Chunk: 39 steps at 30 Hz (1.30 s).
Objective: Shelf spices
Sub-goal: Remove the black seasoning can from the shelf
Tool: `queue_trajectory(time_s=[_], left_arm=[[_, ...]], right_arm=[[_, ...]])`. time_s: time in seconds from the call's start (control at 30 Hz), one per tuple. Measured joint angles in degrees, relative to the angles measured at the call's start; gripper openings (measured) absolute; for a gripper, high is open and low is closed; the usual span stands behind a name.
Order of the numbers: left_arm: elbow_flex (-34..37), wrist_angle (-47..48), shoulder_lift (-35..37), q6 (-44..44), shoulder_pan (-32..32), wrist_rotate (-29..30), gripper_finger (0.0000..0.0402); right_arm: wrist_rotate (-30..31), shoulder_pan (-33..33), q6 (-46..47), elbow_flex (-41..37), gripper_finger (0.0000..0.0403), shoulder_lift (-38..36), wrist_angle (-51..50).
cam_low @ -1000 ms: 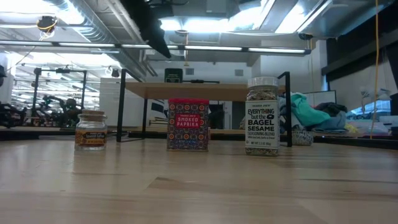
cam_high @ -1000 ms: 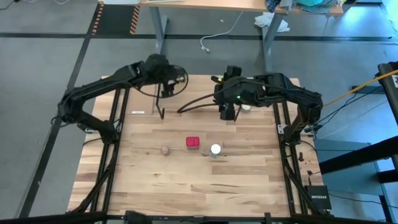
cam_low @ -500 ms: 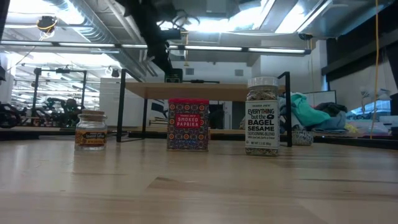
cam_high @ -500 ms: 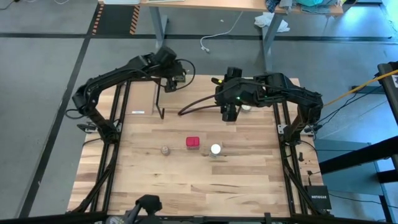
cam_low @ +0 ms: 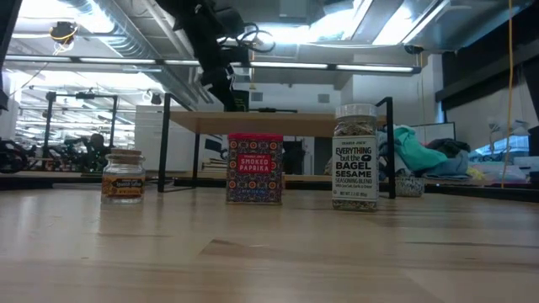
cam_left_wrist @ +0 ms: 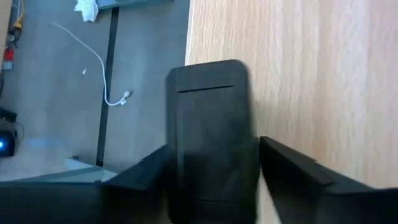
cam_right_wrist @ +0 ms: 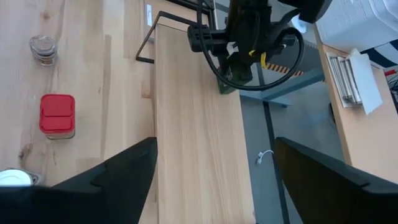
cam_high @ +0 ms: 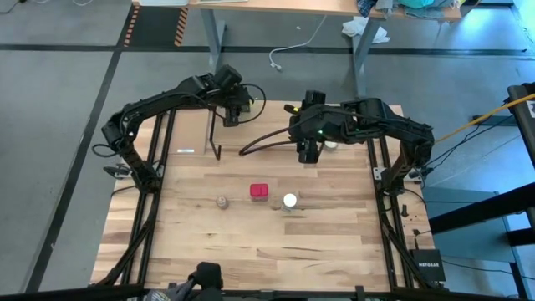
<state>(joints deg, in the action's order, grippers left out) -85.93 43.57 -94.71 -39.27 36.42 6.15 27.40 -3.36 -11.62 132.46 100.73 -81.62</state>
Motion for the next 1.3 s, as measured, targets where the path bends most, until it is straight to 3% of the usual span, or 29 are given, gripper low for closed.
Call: queue_trajectory(time_s=[0.1,0.13,0.4,0.63,0.87,1.1,1.3], left_arm=[[0.0,0.0,0.8,0.0,-0.3,0.0,0.0114],[0.0,0.0,1.3,0.0,-0.5,0.1,0.0108],[0.0,4.9,8.4,4.0,-4.5,-0.9,0.0108],[0.0,17.2,17.2,12.5,-12.1,-12.0,0.0108],[4.4,22.3,18.7,21.3,-22.2,-11.9,0.0108],[14.3,14.6,18.6,26.6,-30.7,-11.8,0.0108],[21.6,6.1,18.6,29.7,-32.8,-11.7,0.0108]], right_arm=[[0.0,0.0,0.0,0.0,0.0327,0.0,0.0],[0.0,0.0,0.0,0.0,0.0327,0.0,0.0],[0.0,0.0,0.0,0.0,0.0327,0.0,0.0],[0.3,0.0,0.0,0.0,0.0327,0.0,0.1],[0.5,0.0,-0.7,0.0,0.0327,0.0,1.1],[0.6,0.0,-1.2,0.0,0.0327,0.0,1.4],[0.6,0.0,-1.2,0.0,0.0327,0.0,1.4]])
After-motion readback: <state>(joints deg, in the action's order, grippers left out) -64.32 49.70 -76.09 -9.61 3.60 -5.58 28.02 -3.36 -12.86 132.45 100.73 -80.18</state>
